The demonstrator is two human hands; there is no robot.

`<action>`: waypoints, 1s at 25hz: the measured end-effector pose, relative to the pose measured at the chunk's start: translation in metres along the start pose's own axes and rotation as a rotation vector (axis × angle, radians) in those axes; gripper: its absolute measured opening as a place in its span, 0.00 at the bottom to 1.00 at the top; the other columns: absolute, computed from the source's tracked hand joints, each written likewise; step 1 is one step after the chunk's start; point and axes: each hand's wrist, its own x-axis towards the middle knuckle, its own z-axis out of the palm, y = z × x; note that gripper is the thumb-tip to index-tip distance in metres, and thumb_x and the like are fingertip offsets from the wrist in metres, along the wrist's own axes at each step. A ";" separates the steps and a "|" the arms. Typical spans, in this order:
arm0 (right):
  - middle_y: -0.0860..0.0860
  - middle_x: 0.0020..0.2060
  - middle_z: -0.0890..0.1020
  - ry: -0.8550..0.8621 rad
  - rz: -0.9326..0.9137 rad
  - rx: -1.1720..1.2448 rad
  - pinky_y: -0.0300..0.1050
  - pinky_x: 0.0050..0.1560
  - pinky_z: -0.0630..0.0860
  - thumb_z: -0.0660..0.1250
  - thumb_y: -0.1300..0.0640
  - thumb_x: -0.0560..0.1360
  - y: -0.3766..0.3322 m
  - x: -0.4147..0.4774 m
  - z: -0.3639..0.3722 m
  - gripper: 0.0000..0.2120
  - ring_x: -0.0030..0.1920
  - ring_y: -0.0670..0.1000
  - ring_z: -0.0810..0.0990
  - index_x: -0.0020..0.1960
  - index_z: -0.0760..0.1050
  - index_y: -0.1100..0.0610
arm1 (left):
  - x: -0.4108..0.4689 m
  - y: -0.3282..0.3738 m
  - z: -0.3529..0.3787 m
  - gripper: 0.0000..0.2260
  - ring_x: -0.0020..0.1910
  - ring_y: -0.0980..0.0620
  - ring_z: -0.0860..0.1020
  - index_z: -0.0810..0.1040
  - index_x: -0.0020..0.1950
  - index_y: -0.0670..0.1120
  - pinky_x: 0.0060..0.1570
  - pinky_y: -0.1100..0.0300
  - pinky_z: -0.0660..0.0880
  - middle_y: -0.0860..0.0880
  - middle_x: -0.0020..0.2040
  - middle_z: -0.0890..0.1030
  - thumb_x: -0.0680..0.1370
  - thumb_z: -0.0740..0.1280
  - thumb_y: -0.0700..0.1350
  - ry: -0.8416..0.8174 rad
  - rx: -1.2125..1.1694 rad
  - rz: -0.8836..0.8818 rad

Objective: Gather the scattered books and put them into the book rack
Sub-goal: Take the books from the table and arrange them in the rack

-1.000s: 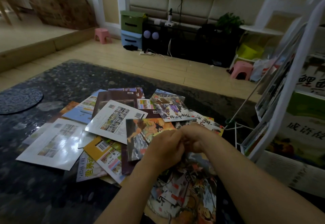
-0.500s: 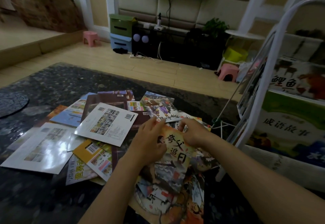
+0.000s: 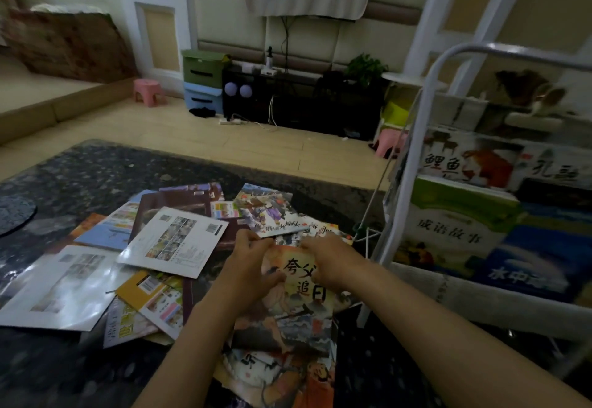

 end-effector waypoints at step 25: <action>0.60 0.55 0.75 0.903 0.144 -0.189 0.54 0.54 0.76 0.63 0.63 0.76 0.264 -0.242 -0.292 0.16 0.55 0.62 0.75 0.63 0.73 0.55 | 0.099 0.459 -0.054 0.24 0.48 0.48 0.71 0.69 0.66 0.42 0.51 0.53 0.78 0.45 0.58 0.64 0.74 0.73 0.46 0.261 0.430 0.756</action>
